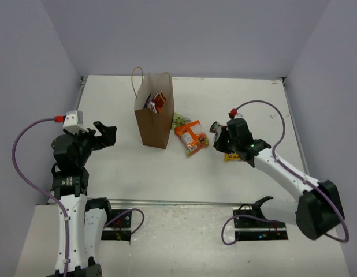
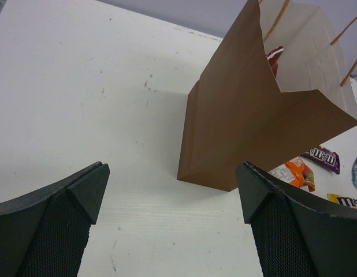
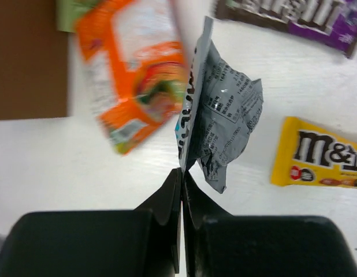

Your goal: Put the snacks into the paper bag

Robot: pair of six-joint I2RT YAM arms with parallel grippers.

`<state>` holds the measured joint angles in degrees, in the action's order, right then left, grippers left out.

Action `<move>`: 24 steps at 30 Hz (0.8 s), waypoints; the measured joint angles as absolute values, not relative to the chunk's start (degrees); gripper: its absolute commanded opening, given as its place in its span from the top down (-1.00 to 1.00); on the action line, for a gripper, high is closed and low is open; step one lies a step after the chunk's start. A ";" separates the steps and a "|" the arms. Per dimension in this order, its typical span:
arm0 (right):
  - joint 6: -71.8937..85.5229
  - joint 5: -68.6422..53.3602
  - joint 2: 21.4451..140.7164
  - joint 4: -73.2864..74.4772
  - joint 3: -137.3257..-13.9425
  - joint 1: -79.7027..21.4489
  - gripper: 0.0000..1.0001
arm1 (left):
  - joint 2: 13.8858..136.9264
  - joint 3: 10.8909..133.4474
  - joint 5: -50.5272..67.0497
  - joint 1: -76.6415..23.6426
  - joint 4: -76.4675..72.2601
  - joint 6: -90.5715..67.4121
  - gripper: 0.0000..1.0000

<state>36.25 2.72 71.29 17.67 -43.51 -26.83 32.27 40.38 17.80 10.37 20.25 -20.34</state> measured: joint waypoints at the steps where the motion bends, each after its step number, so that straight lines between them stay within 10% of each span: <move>1: 36.42 1.83 68.51 17.89 -43.88 -27.35 1.00 | 32.29 40.38 17.80 10.37 20.25 -20.32 -1.00; 7: 36.60 -5.19 63.88 21.56 -56.82 -34.63 1.00 | 32.27 40.38 17.78 10.37 20.25 -20.34 -1.00; 24: 36.38 -20.82 98.78 28.86 -109.47 -43.51 1.00 | 32.23 40.38 17.78 10.37 20.25 -20.34 -1.00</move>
<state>36.38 -20.82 98.78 28.86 -109.47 -43.51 32.23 40.38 17.78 10.37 20.25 -20.34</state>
